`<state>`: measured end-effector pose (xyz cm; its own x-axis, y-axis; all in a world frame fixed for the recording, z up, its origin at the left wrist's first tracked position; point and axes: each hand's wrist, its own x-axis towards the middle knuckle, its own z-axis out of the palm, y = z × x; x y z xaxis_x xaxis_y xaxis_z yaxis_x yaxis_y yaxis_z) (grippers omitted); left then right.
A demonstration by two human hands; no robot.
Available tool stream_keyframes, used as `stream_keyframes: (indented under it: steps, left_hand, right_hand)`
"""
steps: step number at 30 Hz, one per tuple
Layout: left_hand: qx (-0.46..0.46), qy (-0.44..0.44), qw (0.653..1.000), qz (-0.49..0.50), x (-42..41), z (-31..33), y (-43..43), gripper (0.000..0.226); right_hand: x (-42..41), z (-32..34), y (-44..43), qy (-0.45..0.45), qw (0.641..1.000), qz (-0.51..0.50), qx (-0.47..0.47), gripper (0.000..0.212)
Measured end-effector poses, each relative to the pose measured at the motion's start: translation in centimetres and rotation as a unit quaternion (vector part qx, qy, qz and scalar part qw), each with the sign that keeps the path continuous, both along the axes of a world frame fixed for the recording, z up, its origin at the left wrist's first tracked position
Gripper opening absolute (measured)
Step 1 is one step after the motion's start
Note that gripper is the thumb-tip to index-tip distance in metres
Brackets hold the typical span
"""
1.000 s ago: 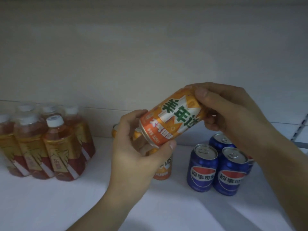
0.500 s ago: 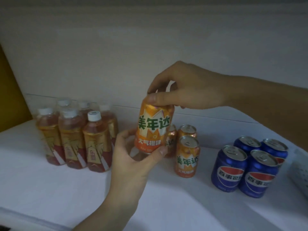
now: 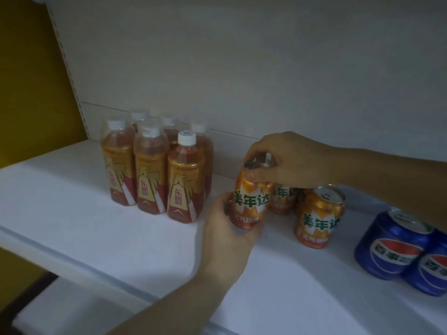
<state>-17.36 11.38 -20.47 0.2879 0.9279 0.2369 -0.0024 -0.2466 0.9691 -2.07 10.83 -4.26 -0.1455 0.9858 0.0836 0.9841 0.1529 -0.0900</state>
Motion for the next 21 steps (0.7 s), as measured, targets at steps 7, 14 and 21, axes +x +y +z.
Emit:
stream_keyframes:
  steps: [7,14,21]
  left_hand:
    - [0.040,0.064,0.997,0.025,0.7,-0.6,1.5,0.058]
    - [0.056,0.090,0.993,0.043,1.2,-0.7,1.9,0.055]
    - [0.079,0.114,0.988,0.064,1.6,-1.2,2.2,0.057]
  right_hand:
    - [0.2,-2.0,1.1,-0.007,1.000,0.005,0.004,0.037]
    - [0.5,-2.8,1.1,-0.003,1.000,0.016,0.007,0.036]
    - [1.1,-3.4,1.3,-0.009,1.000,0.028,-0.009,0.042]
